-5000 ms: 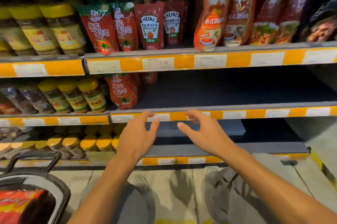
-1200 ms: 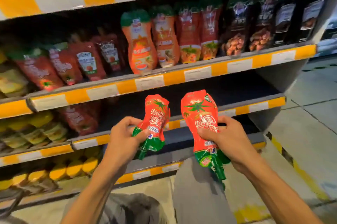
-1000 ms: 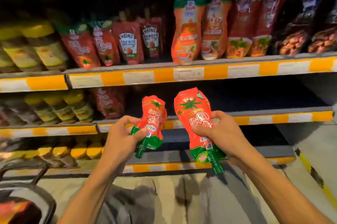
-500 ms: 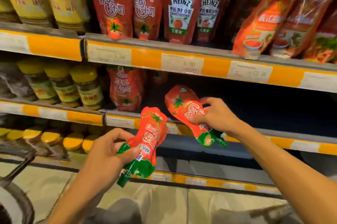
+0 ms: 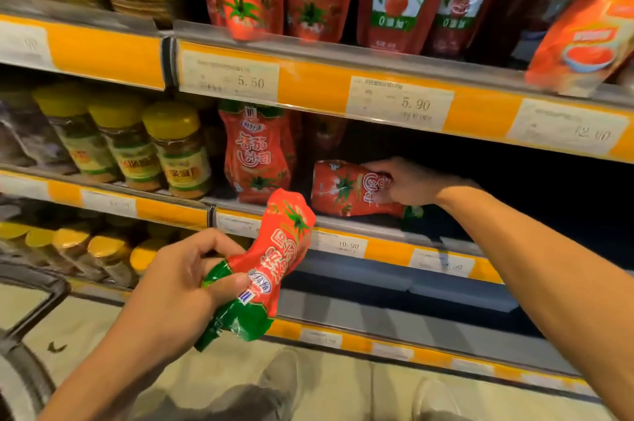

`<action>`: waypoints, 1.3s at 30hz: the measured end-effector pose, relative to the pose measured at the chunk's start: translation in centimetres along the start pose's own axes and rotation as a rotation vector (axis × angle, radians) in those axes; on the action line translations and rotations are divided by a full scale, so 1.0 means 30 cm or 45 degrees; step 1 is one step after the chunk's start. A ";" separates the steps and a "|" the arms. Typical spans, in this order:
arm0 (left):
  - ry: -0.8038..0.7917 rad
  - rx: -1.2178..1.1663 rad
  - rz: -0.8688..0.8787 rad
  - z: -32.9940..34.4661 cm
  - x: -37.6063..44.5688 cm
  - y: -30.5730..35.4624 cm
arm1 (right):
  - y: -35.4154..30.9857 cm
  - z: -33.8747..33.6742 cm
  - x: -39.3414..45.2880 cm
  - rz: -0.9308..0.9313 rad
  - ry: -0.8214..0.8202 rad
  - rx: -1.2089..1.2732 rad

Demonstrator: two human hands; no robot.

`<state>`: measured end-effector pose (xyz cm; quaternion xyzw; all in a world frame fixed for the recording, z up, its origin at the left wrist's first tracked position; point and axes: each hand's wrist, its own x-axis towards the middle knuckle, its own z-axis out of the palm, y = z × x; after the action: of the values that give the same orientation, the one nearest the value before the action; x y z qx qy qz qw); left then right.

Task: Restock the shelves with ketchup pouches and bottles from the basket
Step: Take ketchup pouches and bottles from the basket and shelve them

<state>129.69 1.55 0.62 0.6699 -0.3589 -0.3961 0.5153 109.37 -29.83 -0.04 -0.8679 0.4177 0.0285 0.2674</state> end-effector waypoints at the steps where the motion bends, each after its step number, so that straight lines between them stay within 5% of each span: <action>1: -0.004 0.004 0.001 -0.001 -0.002 -0.003 | 0.000 0.012 0.011 0.011 0.013 -0.056; 5: 0.011 0.013 0.011 -0.006 -0.004 -0.004 | -0.035 0.059 -0.007 0.108 0.238 -0.374; 9: 0.041 -0.043 0.002 -0.010 -0.003 -0.004 | -0.097 0.150 -0.070 0.520 0.775 -0.154; 14: 0.070 -0.149 0.005 -0.009 0.000 -0.010 | -0.178 0.175 -0.023 0.949 0.559 0.139; 39: 0.098 -0.240 -0.070 0.022 -0.017 0.024 | -0.147 0.131 -0.008 0.649 0.592 1.185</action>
<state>128.84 1.58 1.29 0.6428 -0.2813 -0.4161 0.5784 113.17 -25.49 -1.38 -0.5145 0.6297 -0.2862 0.5068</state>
